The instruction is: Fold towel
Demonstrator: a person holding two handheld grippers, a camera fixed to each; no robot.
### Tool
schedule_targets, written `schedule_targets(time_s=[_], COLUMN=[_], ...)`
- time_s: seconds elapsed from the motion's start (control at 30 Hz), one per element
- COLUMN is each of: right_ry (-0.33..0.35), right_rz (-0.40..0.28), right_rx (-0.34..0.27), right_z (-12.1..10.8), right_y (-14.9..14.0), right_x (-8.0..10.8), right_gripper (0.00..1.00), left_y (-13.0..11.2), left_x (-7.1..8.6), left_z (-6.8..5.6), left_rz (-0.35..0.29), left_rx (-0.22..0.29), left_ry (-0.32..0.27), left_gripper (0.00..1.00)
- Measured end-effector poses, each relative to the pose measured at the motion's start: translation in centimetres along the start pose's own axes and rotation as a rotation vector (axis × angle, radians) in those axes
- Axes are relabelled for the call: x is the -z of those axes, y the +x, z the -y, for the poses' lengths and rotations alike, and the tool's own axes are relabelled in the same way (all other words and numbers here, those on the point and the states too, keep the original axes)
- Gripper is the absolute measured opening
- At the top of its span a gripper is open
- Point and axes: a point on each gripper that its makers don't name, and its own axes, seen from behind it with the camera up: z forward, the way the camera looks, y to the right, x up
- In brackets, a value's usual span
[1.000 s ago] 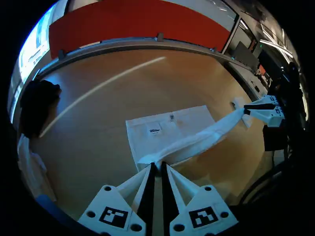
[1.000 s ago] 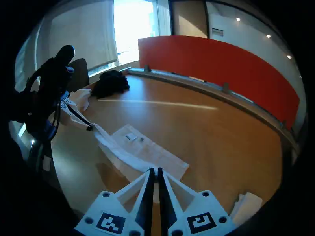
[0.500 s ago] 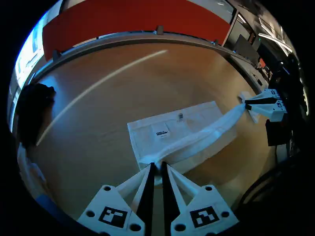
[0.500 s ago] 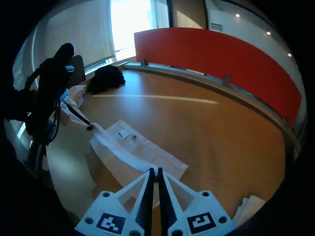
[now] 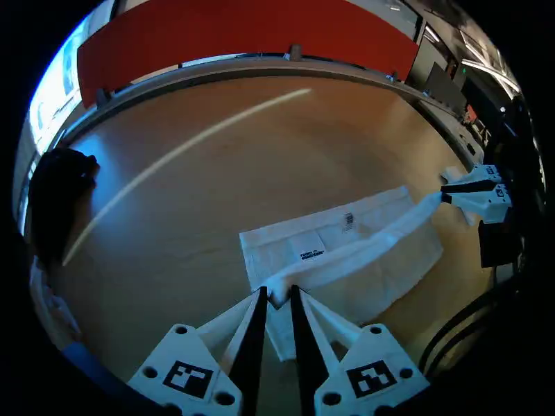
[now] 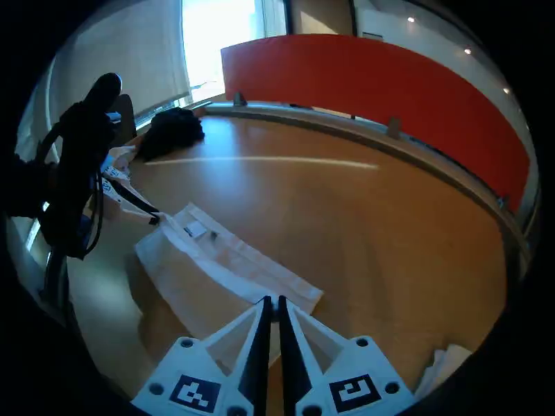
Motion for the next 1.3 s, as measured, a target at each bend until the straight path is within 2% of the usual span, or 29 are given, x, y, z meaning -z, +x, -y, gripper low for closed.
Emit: schedule_targets(time_s=[0.07,0.2,0.27,0.33,0.47,0.53,0.67,0.97,1.3], right_ry=[-0.010,-0.042,-0.056,-0.070,-0.091,-0.096,-0.101,-0.096,-0.085], right_rz=[-0.001,0.001,0.000,-0.004,-0.014,-0.019,-0.022,-0.029,-0.030], right_rx=[-0.002,-0.005,-0.008,-0.011,-0.007,-0.004,-0.007,-0.009,-0.007], right_z=[-0.2,-1.0,-1.4,-1.8,-2.4,-2.7,-2.9,-2.5,-1.0], right_y=[0.0,0.0,0.1,0.2,0.4,0.5,0.5,0.3,-0.5], right_x=[-0.3,-0.7,-0.8,-0.7,-0.3,0.0,0.4,1.1,2.1], right_gripper=[0.09,0.19,0.27,0.38,0.58,0.68,0.85,0.86,0.86], left_y=[0.2,0.6,0.8,0.8,1.1,1.2,1.2,0.5,-1.1], left_x=[-0.2,-0.5,-0.5,-0.4,0.0,0.3,0.6,1.1,2.5], left_z=[0.3,1.1,1.5,1.7,2.2,2.4,2.6,2.4,2.3], left_rz=[-0.006,-0.016,-0.017,-0.019,-0.034,-0.040,-0.048,-0.049,-0.057], left_rx=[0.002,-0.005,-0.009,-0.013,-0.017,-0.016,-0.008,0.004,0.027], left_ry=[0.010,0.041,0.055,0.061,0.073,0.076,0.076,0.076,0.095], left_gripper=[0.29,0.41,0.51,0.66,0.86,0.92,0.92,0.93,0.93])
